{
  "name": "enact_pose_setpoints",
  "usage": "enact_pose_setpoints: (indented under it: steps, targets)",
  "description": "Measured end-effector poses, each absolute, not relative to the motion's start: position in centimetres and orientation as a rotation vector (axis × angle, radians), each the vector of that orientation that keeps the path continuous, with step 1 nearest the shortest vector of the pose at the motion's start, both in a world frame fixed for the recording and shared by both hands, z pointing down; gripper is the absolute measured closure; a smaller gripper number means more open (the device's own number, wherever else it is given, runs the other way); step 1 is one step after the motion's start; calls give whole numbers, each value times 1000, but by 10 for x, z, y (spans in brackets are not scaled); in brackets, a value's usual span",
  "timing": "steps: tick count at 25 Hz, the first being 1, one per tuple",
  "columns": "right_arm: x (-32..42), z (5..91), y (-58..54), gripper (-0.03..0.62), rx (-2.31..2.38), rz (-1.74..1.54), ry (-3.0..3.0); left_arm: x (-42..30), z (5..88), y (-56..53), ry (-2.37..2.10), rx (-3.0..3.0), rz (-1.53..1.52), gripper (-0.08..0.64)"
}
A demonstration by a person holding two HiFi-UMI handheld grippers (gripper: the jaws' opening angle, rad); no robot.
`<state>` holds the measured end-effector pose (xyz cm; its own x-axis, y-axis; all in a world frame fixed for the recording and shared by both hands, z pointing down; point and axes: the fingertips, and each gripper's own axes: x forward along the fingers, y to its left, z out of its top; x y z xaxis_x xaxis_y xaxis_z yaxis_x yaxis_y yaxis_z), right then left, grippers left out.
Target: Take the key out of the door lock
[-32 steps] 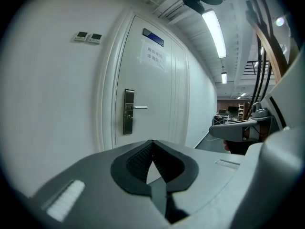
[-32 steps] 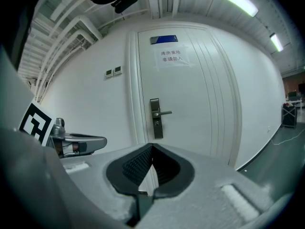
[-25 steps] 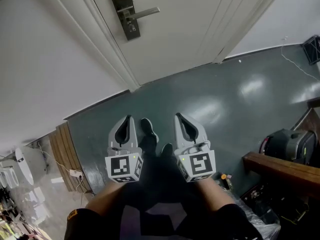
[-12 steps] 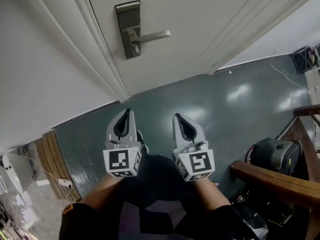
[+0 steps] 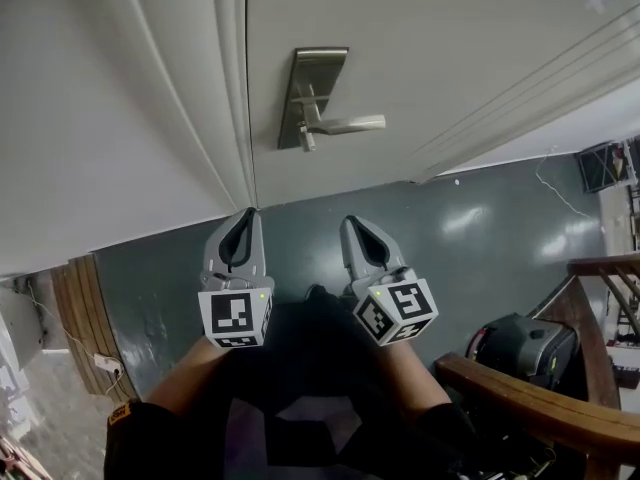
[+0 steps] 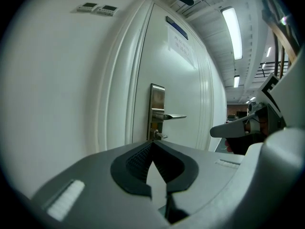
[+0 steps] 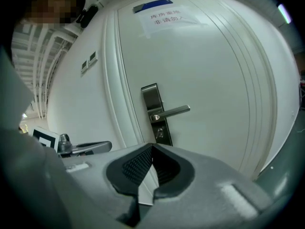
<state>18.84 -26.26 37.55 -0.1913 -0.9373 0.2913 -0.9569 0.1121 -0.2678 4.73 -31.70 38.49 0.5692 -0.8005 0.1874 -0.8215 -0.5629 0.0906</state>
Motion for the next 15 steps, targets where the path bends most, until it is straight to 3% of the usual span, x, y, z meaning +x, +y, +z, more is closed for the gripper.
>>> enact_pose_setpoints:
  steps: [10, 12, 15]
  targets:
    - [187, 391, -332, 600, 1717, 912, -2521, 38, 389, -350, -1618, 2521, 239, 541]
    - [185, 397, -343, 488, 1625, 1023, -2565, 41, 390, -355, -1654, 2491, 243, 540]
    - [183, 404, -357, 471, 1520, 1159, -2613, 44, 393, -361, -1707, 2455, 263, 525]
